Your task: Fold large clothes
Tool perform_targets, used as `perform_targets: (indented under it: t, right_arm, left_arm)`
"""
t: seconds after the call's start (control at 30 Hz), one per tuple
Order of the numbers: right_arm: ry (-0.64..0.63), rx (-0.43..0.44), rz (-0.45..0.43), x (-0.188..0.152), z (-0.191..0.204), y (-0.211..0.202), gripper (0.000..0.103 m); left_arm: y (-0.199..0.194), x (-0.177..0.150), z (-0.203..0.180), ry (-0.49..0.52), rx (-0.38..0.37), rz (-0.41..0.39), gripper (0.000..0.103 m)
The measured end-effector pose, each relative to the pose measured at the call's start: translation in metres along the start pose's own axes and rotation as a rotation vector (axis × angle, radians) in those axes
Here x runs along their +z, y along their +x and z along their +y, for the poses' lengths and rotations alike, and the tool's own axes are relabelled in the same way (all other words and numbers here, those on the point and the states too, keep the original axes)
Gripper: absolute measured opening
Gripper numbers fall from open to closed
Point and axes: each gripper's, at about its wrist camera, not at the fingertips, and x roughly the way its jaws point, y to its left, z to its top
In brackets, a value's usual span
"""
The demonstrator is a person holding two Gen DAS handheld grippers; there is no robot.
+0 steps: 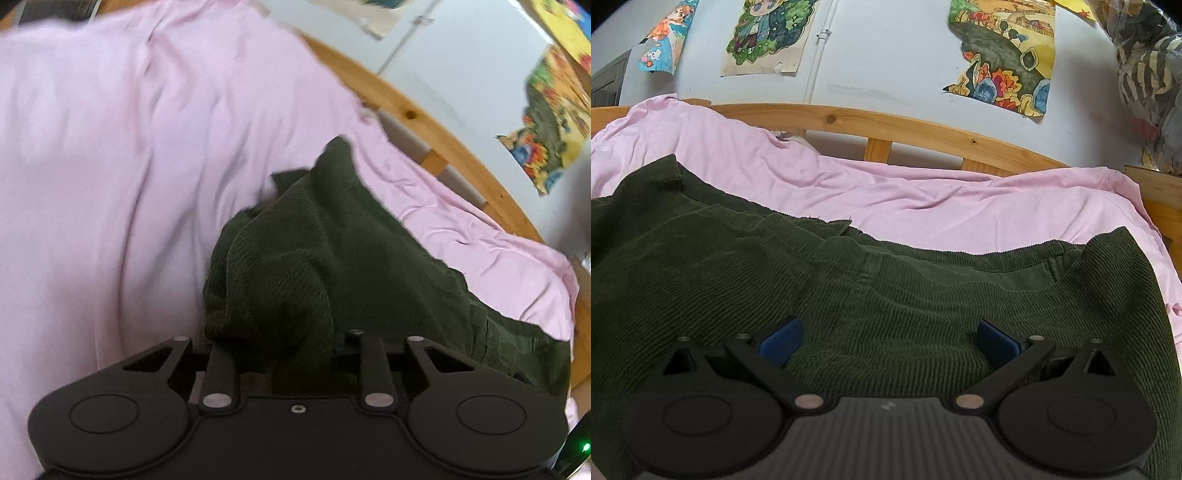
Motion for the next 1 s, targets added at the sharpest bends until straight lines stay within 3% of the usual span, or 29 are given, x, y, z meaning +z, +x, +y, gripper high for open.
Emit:
perform_targets:
  t: [0.1, 0.2, 0.27, 0.4, 0.47, 0.53, 0.63, 0.7, 0.77, 0.9, 1.0]
  right_arm:
    - [0.062, 0.049, -0.019, 0.004, -0.013, -0.010, 0.103]
    - [0.043, -0.002, -0.005, 0.008, -0.021, -0.017, 0.103]
    - [0.039, 0.012, 0.016, 0.009, -0.030, -0.017, 0.103]
    - [0.156, 0.025, -0.065, 0.021, -0.073, -0.037, 0.103]
    - [0.247, 0.048, -0.103, 0.032, -0.107, -0.044, 0.103]
    - [0.421, 0.182, -0.125, 0.038, -0.154, -0.048, 0.103]
    - [0.796, 0.594, -0.028, 0.023, -0.218, -0.031, 0.103]
    - [1.019, 0.785, 0.009, -0.001, -0.234, -0.016, 0.103]
    - [1.138, 0.884, 0.042, -0.019, -0.236, -0.005, 0.103]
    - [1.087, 0.952, 0.096, -0.014, -0.219, 0.011, 0.103]
    - [1.130, 1.030, 0.058, -0.008, -0.207, 0.024, 0.103]
  left_arm:
    - [-0.013, 0.007, -0.019, 0.081, -0.036, -0.047, 0.022]
    - [-0.032, 0.020, -0.051, 0.217, -0.135, -0.109, 0.022]
    - [-0.041, 0.026, -0.076, 0.307, -0.205, -0.142, 0.021]
    - [-0.052, 0.026, -0.133, 0.502, -0.322, -0.171, 0.021]
    - [-0.053, 0.019, -0.163, 0.608, -0.400, -0.145, 0.021]
    - [-0.051, 0.009, -0.188, 0.700, -0.449, -0.104, 0.021]
    - [-0.045, -0.016, -0.216, 0.819, -0.491, -0.051, 0.021]
    - [-0.043, -0.034, -0.224, 0.874, -0.497, -0.035, 0.021]
    - [-0.040, -0.046, -0.226, 0.907, -0.502, -0.016, 0.021]
    - [-0.033, -0.063, -0.233, 0.980, -0.501, 0.010, 0.021]
    - [-0.032, -0.069, -0.236, 1.037, -0.507, 0.031, 0.021]
